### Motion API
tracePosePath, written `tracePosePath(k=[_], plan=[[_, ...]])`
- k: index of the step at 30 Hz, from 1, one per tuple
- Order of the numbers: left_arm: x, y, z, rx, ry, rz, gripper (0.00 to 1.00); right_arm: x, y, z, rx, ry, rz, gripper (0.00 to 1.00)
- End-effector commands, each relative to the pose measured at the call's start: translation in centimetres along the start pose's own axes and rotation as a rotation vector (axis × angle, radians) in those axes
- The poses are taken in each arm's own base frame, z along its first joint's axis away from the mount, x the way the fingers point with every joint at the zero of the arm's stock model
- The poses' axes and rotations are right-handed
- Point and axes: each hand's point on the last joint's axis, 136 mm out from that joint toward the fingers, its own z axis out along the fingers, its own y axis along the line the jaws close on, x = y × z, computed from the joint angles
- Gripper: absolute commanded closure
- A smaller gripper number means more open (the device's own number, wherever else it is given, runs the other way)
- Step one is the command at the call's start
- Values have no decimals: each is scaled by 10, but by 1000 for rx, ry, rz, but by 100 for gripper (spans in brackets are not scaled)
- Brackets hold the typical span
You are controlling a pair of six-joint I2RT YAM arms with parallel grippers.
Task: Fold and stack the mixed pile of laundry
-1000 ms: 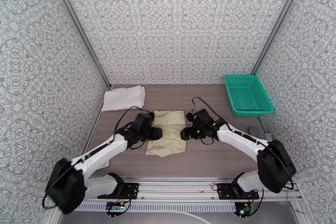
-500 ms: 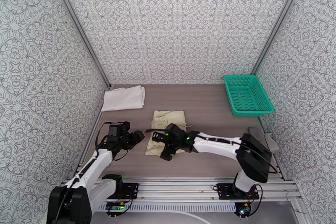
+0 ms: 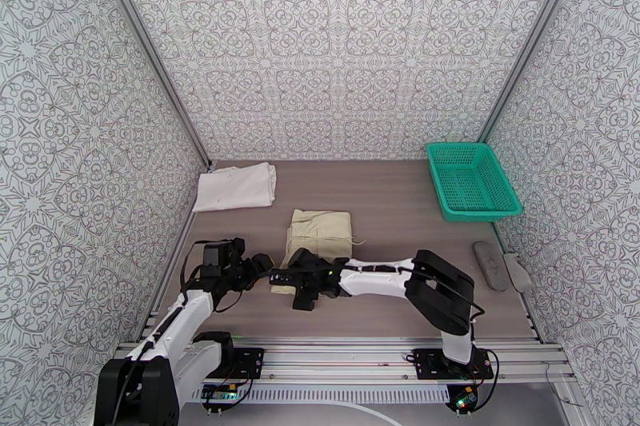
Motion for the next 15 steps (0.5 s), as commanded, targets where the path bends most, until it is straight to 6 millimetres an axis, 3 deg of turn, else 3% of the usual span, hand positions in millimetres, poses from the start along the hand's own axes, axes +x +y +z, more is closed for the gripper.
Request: tracePosePath(k=[1,9,15], plan=[[-1,-2,1,29,-4,-7,43,7,-7,11,84,43,-40,1],[-1,1,4,27,2,-19,43,25,-28,17,257,82,-95,17],[-3,2,5,22,1,-28,43,30,-26,17,268,61,-108,47]])
